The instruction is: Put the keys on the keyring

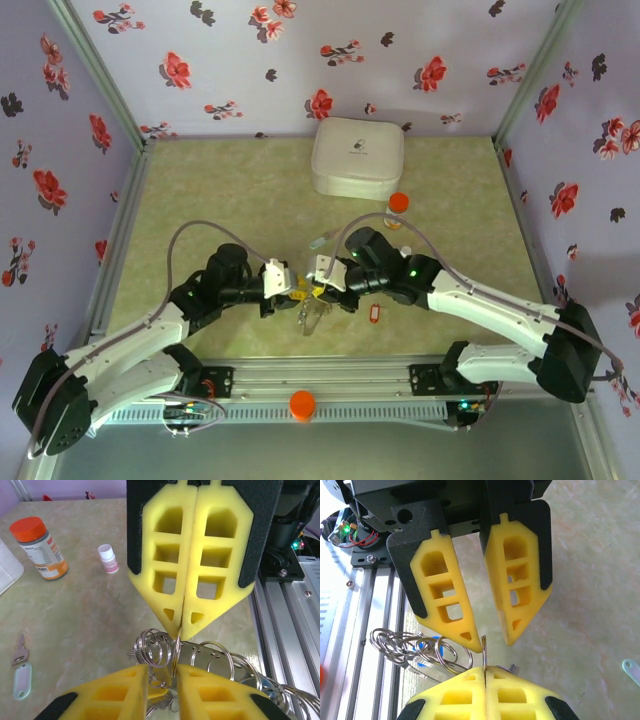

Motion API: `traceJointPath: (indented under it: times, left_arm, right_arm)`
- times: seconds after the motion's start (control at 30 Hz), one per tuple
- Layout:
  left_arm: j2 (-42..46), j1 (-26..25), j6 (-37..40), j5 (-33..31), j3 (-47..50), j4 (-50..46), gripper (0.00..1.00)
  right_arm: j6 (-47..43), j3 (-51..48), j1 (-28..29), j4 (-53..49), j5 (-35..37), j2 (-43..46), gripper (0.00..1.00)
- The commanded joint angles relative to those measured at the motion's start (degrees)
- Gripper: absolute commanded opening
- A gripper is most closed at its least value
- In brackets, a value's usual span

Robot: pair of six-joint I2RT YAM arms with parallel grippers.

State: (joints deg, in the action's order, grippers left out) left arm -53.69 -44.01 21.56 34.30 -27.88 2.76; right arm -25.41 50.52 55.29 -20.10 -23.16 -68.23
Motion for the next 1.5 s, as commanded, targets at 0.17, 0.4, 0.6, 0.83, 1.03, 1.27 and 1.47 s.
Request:
traceJointPath:
  times: [0.17,0.4,0.6,0.83,1.03,1.27,1.47]
  left_arm:
    - [-0.2,-0.4,1.5,2.9,-2.9,-2.1,0.11]
    - [0.0,-0.4,-0.8,4.3,-1.5,0.3,0.0]
    - [0.3,-0.4,-9.8,5.1,5.2,15.5,0.0]
    - [-0.5,-0.4,-15.3,4.7,9.1,26.5,0.0]
    - [-1.9,-0.4,-16.6,5.4,10.3,29.9,0.0]
    - [-5.2,-0.5,-16.3,6.1,10.3,31.8,0.0]
    - [-6.6,-0.5,-15.0,6.7,9.5,30.4,0.0]
  right_arm:
    - [-0.9,4.6,1.7,-3.6,2.4,-2.1,0.0]
    - [3.1,-1.3,1.2,5.9,1.7,1.6,0.27]
    - [8.4,-11.2,-0.9,14.1,1.7,8.6,0.35]
    - [13.6,-16.9,-0.8,21.6,1.0,9.1,0.34]
    - [14.0,-18.6,-0.8,25.7,2.3,8.6,0.31]
    - [15.1,-19.1,-0.7,29.6,0.8,5.7,0.31]
    - [15.6,-19.3,-0.3,31.2,0.7,4.6,0.33]
